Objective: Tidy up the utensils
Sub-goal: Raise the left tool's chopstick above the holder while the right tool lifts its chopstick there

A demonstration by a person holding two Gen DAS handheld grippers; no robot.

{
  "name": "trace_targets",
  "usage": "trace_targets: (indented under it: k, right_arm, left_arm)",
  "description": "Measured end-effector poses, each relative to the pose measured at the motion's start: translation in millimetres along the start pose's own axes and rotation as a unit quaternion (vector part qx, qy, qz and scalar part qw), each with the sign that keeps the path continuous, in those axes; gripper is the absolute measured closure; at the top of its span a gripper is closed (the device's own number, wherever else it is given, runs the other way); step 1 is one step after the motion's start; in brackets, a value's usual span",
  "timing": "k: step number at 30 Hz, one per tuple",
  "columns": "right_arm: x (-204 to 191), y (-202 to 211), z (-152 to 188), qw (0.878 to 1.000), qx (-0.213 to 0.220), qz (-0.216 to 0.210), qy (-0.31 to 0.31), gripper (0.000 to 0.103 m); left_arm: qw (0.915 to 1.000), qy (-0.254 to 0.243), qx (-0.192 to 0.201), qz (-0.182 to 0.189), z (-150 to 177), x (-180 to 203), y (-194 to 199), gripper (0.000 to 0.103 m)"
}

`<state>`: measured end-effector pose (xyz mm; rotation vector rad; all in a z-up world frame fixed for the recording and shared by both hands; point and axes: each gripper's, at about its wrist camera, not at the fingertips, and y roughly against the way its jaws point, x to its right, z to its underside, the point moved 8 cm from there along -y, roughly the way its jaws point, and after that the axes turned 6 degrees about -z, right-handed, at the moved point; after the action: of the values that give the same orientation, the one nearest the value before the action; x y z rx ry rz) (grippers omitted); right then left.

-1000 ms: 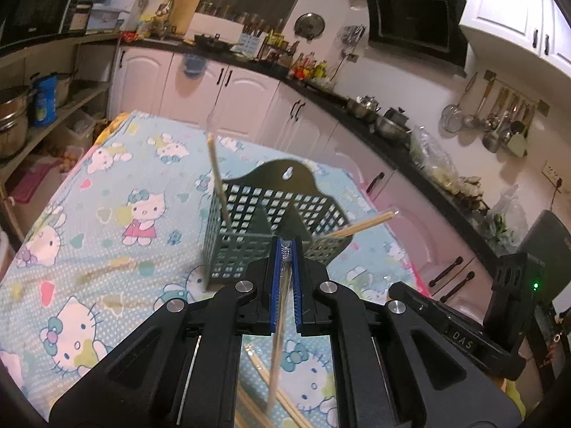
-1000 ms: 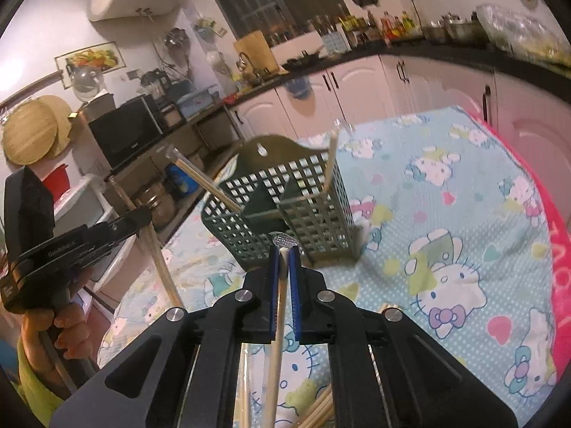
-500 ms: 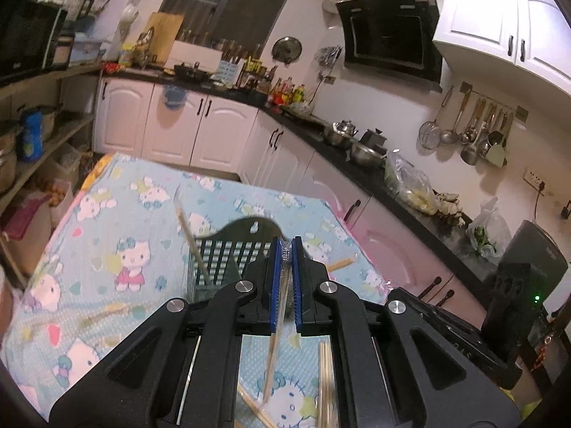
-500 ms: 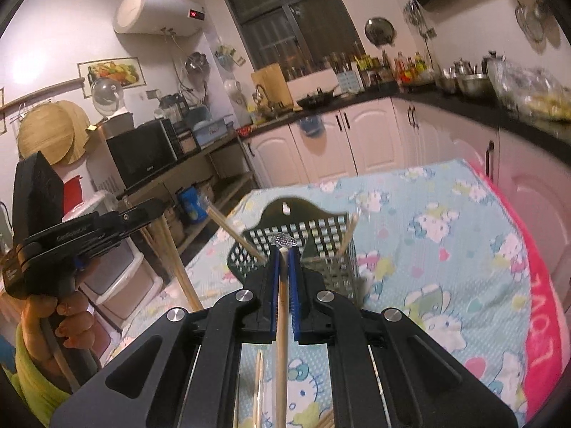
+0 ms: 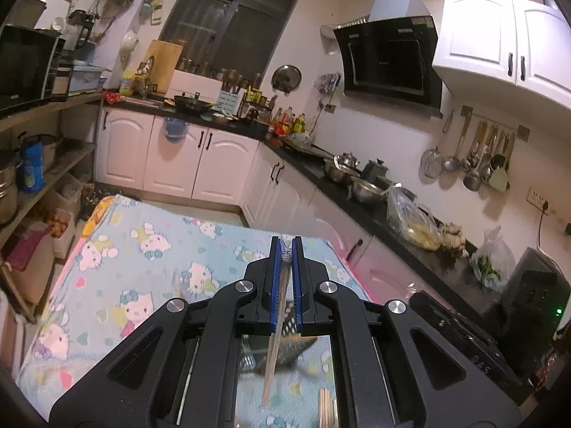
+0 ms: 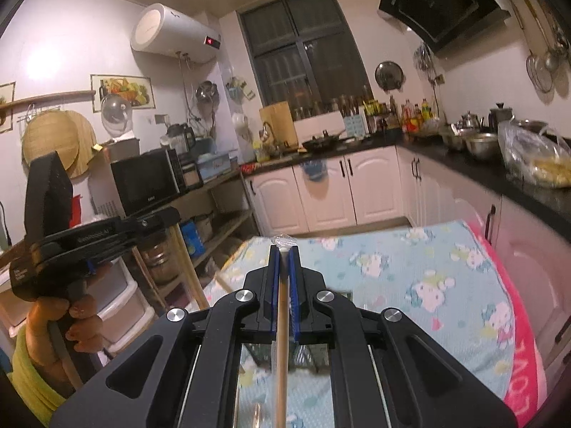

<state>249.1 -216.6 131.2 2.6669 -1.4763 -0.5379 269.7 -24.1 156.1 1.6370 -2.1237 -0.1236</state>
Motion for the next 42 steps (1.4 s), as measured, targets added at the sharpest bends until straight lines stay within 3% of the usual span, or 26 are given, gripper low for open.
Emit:
trace_targets:
  k: [14,23,42]
  right_arm:
    - [6.7,-32.3,-54.5,0.998,0.052,0.01,0.017,0.097]
    - [22.6,-53.7,-72.0,0.995,0.085,0.041,0.038,0.097]
    - [50.3,-103.2,-33.7,0.985,0.106,0.093,0.099,0.097]
  left_arm:
    - [0.9989,-0.007,0.045,-0.015,-36.9,7.4,-27.9,0.101]
    - [0.9981,-0.011,0.054,-0.027,-28.2,6.1,-53.7,0.101]
    - [0.9983,-0.019,0.041,-0.037,19.7,-5.0,-91.1,0.101]
